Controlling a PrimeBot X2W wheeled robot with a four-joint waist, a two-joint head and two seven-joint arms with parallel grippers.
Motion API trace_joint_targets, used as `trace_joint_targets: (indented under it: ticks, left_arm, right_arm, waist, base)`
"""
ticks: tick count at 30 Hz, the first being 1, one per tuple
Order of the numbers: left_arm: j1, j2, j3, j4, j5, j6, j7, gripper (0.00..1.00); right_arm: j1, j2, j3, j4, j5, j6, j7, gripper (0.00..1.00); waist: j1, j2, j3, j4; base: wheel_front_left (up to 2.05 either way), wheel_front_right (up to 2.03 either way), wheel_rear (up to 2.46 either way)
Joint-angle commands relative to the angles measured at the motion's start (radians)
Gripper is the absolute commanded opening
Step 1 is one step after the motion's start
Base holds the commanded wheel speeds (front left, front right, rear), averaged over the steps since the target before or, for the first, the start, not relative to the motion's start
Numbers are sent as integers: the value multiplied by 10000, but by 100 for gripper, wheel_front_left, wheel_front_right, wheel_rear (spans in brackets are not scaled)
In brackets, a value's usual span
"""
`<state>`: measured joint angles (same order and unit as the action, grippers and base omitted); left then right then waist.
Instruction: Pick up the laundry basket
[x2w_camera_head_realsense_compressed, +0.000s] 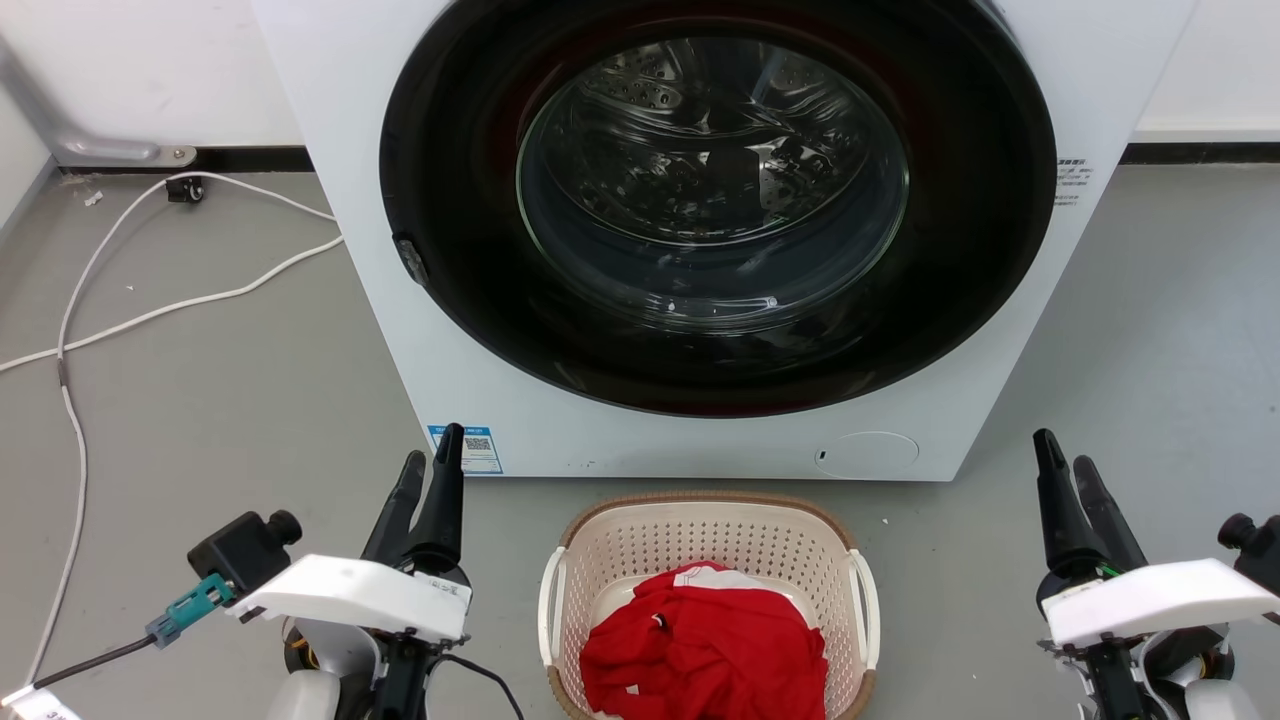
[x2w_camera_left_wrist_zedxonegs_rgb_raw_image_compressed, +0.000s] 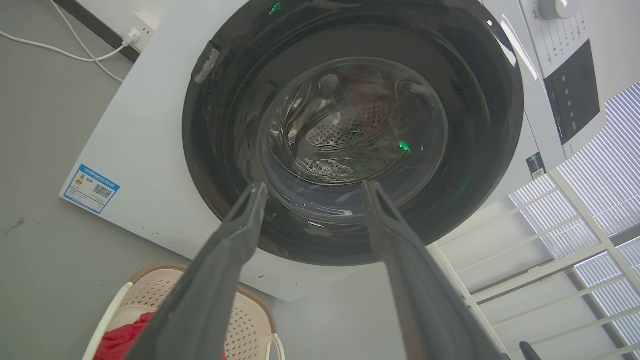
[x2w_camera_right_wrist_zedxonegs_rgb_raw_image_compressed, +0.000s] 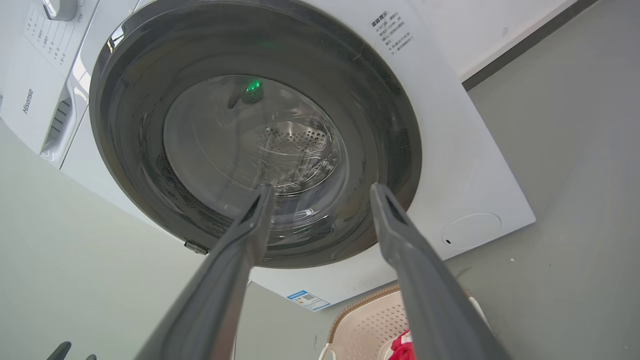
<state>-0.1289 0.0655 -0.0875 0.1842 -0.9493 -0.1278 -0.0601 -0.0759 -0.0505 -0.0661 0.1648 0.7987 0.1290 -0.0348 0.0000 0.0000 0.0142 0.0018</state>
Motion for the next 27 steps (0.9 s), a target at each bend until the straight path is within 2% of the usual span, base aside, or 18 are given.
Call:
trace_joint_targets:
  ticks: [1,9,27]
  left_arm:
    - [-316,70,-71,-106,524,-20,-121,100]
    - [-375,60,-194,-29,1955,-17,-377,100]
    - [-501,76,-545,418,4210,69,-875,100]
  right_arm:
    - [-206,-17,56,-232,-608,12,-55,100]
    - [-132,-12,129,-496,-2058,14,-79,100]
    - [114,-7,125,-1022,-4087,17,240,100]
  waist:
    - [0,0,8,-1]
    - [0,0,41,4]
    - [0,0,88,15]
  base:
    - [0,0,0]
    - [0,0,0]
    - [0,0,0]
